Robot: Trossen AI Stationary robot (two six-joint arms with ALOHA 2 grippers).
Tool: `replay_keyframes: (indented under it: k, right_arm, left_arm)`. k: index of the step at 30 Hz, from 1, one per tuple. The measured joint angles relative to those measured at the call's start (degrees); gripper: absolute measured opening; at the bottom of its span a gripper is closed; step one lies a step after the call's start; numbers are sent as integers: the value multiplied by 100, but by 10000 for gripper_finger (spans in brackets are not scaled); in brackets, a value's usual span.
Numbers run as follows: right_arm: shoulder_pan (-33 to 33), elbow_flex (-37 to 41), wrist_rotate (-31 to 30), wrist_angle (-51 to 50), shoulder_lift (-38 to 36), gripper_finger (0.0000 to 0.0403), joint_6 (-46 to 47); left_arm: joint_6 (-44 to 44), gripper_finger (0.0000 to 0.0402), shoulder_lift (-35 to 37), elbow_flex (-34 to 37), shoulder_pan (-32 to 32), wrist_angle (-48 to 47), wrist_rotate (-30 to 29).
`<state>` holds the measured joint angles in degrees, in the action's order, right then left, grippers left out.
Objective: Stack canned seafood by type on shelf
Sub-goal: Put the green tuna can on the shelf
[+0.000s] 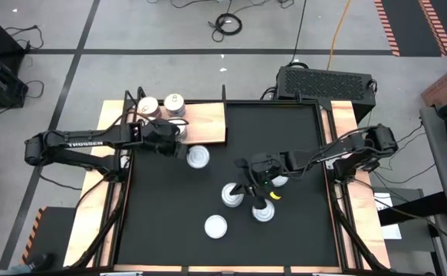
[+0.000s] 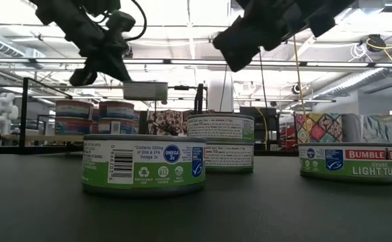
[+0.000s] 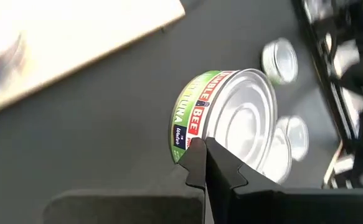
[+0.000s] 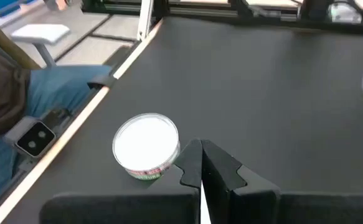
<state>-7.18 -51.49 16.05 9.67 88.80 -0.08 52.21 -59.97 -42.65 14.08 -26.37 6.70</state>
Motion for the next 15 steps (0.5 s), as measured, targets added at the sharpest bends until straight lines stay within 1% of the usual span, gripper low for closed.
replay_keyframes:
  k: [6, 12, 15]
  right_arm:
    - [-2, 125, 0, 39, -137, 0, 42]
    - [-2, 127, 0, 41, -136, 0, 8]
    - [-4, 127, 0, 50, -136, 0, 7]
  left_arm:
    - [6, 0, -8, 0, 416, 746, -170]
    - [154, 0, -298, -2, 762, 1355, -536]
    - [149, 0, -531, -2, 1026, 1676, -539]
